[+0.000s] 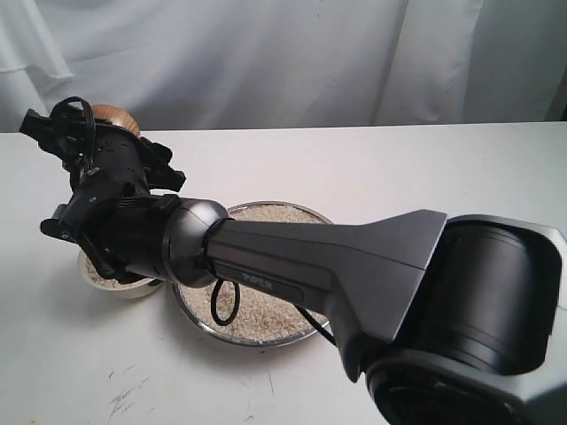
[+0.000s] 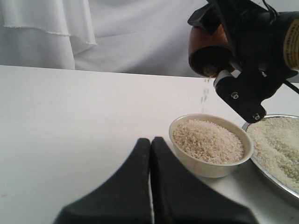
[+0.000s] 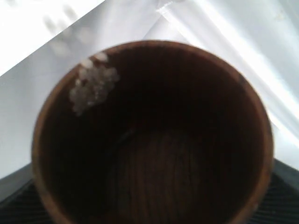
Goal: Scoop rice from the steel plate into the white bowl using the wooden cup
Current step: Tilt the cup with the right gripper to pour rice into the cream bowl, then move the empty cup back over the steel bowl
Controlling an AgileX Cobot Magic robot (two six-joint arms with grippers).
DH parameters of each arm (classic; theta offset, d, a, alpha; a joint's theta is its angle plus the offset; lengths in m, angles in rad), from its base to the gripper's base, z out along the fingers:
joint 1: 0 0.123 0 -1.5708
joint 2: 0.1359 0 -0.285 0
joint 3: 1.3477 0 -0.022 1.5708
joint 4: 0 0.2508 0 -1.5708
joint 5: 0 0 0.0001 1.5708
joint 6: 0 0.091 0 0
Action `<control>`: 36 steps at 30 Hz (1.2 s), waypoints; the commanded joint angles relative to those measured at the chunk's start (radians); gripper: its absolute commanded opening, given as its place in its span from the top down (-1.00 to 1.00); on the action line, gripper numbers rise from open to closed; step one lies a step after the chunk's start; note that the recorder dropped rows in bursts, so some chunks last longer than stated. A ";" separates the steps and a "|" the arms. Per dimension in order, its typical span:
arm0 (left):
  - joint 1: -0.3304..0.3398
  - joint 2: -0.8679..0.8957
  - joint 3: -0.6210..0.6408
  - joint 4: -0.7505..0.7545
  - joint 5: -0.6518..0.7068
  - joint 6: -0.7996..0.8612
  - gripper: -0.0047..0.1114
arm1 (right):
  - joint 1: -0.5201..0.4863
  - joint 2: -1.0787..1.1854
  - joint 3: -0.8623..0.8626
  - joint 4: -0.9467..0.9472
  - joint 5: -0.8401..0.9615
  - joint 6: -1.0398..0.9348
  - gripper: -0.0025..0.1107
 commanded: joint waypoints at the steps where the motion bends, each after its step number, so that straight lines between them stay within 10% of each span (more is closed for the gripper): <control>1: -0.002 -0.005 0.005 -0.001 -0.006 -0.003 0.92 | 0.003 -0.010 -0.007 -0.018 0.036 0.006 0.96; 14: -0.002 -0.005 0.005 -0.001 -0.006 -0.003 0.92 | 0.009 -0.012 -0.007 -0.018 0.077 0.086 0.96; 23: -0.002 -0.005 0.005 -0.001 -0.006 -0.003 0.92 | -0.107 -0.133 -0.007 0.757 0.124 0.127 0.96; 36: -0.002 -0.005 0.005 -0.001 -0.006 -0.003 0.92 | -0.310 -0.169 -0.002 1.109 0.464 -0.613 0.96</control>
